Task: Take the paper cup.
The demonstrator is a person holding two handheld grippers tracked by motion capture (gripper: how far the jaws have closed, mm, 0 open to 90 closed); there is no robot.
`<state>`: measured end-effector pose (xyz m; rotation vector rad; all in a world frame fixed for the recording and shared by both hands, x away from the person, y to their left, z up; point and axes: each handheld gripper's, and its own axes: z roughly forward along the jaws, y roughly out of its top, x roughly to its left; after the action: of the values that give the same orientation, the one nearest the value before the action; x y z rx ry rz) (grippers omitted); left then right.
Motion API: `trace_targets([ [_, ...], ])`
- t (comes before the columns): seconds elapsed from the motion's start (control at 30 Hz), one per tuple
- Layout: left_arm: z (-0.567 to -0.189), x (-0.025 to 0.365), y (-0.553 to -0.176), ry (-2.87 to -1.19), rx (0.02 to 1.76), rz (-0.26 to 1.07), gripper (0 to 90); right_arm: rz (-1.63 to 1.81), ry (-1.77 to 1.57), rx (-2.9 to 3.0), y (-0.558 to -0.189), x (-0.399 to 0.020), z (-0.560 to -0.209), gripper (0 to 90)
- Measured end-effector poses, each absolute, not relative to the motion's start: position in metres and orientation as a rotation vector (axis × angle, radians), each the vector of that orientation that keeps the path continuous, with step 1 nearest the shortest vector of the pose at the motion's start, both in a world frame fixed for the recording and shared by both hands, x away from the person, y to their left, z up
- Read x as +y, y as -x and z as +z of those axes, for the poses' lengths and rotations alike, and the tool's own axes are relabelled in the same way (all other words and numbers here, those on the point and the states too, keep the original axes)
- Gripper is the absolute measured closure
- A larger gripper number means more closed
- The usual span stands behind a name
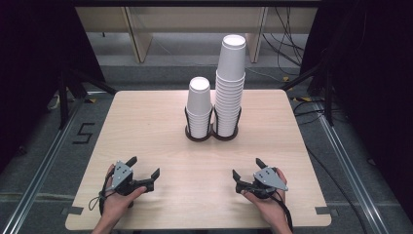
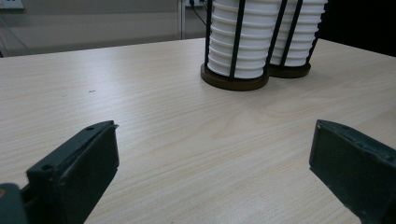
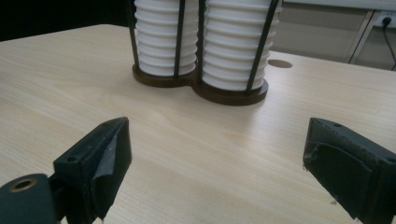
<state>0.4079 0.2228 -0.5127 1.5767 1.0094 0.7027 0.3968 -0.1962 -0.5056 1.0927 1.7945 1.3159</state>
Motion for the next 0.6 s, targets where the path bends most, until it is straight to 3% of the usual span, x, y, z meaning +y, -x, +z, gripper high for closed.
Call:
trace_targets([
  [0.6,-0.5124,0.2192,-0.4086,-1.595,1.007,0.721,1.9,1.323,-1.076,1.767,-0.3966,-0.1962,-0.5064,11.2],
])
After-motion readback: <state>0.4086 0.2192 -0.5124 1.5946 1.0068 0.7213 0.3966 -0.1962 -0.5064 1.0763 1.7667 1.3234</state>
